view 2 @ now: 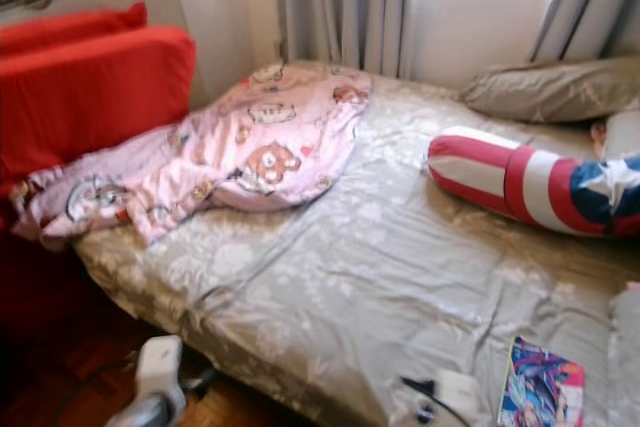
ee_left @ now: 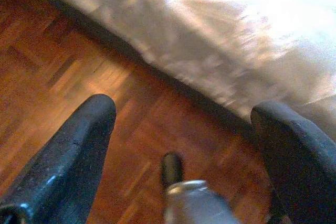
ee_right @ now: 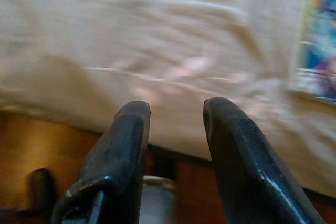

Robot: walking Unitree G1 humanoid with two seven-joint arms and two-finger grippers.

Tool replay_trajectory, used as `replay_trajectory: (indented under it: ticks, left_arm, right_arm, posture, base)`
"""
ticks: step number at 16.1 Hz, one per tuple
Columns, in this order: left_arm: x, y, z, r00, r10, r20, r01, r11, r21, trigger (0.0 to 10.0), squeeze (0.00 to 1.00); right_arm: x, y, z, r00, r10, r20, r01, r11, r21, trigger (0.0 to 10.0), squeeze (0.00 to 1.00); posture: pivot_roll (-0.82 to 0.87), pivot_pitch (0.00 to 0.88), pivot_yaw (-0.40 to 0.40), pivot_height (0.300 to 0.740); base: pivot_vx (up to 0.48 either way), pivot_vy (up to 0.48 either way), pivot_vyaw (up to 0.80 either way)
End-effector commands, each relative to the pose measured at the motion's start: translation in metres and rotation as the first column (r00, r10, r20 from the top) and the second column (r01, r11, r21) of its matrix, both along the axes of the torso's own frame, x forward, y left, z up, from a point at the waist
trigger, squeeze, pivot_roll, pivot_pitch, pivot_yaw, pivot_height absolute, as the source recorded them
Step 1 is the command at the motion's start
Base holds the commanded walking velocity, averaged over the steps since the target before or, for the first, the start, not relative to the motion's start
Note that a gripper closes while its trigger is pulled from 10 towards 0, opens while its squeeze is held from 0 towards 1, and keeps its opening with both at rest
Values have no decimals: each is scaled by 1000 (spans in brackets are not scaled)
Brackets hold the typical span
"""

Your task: Clean up the room

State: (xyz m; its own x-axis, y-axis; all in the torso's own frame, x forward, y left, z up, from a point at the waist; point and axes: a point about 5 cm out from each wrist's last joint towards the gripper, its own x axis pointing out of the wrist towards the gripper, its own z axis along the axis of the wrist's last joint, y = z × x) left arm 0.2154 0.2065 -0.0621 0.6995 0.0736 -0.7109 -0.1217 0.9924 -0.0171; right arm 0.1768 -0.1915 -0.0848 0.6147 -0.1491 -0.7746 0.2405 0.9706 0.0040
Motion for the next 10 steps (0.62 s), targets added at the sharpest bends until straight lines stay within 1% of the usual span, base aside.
replay_trajectory:
  ticks: [1, 8, 10]
  left_arm:
    - [2, -4, 0, 1000, -12, -1, 12, 1000, 1, 10000, 0]
    - [-1, -2, -1, 1000, -12, -10, 12, 1000, 3, 10000, 0]
    - [-2, -2, -1, 1000, -12, -11, 12, 1000, 4, 10000, 0]
  right_arm:
    - [-1, -5, 0, 1000, -8, -6, 8, 1000, -10, 10000, 0]
    - [-4, -1, -2, 1000, 1, -13, -1, 1000, -2, 10000, 0]
    - [-5, -1, -2, 1000, 2, -17, -2, 1000, -2, 10000, 0]
  posture:
    - [-49, 0, 20, 740]
    - [-52, 0, 19, 740]
    - [-53, 0, 19, 740]
  base:
    - [0, 386, 0]
    - [0, 391, 0]
    - [0, 480, 0]
